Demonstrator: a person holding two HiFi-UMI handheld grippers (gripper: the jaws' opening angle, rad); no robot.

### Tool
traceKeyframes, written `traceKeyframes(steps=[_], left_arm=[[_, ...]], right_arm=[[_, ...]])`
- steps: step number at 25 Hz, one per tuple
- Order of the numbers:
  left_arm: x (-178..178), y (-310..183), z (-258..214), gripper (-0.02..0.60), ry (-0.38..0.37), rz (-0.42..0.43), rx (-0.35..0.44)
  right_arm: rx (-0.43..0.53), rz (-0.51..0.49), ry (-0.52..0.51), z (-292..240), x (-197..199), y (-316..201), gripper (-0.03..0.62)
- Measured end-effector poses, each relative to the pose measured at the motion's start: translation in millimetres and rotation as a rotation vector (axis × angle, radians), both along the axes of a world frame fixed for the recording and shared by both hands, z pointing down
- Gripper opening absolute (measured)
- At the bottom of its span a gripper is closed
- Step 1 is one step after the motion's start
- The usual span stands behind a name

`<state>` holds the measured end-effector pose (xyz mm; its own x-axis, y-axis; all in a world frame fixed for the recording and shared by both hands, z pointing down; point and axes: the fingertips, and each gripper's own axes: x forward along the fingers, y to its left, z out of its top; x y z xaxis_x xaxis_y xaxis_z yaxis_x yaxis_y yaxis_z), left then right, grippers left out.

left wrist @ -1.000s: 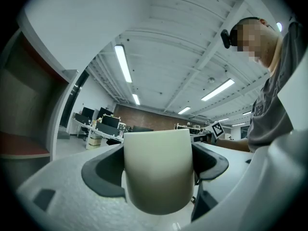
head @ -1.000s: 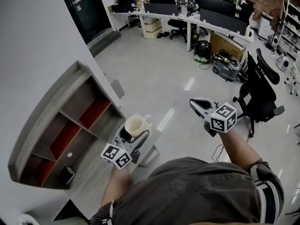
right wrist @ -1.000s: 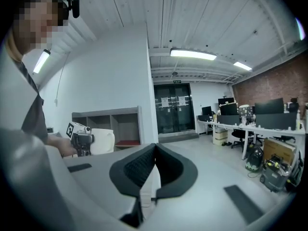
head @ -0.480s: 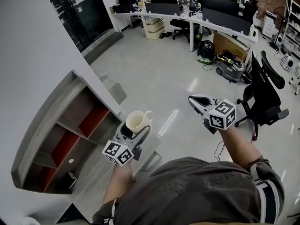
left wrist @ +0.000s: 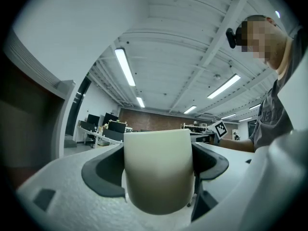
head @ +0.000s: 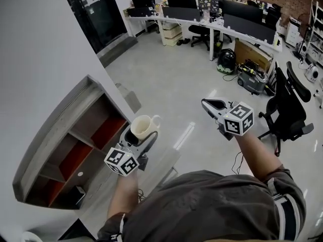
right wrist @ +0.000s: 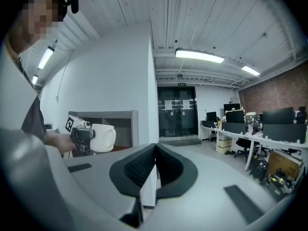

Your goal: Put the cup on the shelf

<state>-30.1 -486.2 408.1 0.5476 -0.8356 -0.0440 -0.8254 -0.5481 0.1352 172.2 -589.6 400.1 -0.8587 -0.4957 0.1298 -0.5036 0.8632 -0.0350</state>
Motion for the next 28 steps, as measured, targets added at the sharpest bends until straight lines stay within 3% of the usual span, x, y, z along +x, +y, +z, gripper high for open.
traceKeyframes(steps=[9,17,28], left_arm=[[-76.0,13.1,-56.2,0.402,-0.079,-0.169,0.04],[-158.4,60.6,-104.1,0.403,-0.123,-0.368,0.068],[-286.9,164.4,-160.5,0.402,-0.21,-0.645,0.077]], right_arm=[[0.056,-0.149,-0.014,-51.7,-93.5,-18.1,-0.009],[0.102,-0.338,-0.043,-98.9,-208.0,-2.2,-0.009],[0.201,-0.596,-0.056,-158.6,-382.1,78.5,-0.009]])
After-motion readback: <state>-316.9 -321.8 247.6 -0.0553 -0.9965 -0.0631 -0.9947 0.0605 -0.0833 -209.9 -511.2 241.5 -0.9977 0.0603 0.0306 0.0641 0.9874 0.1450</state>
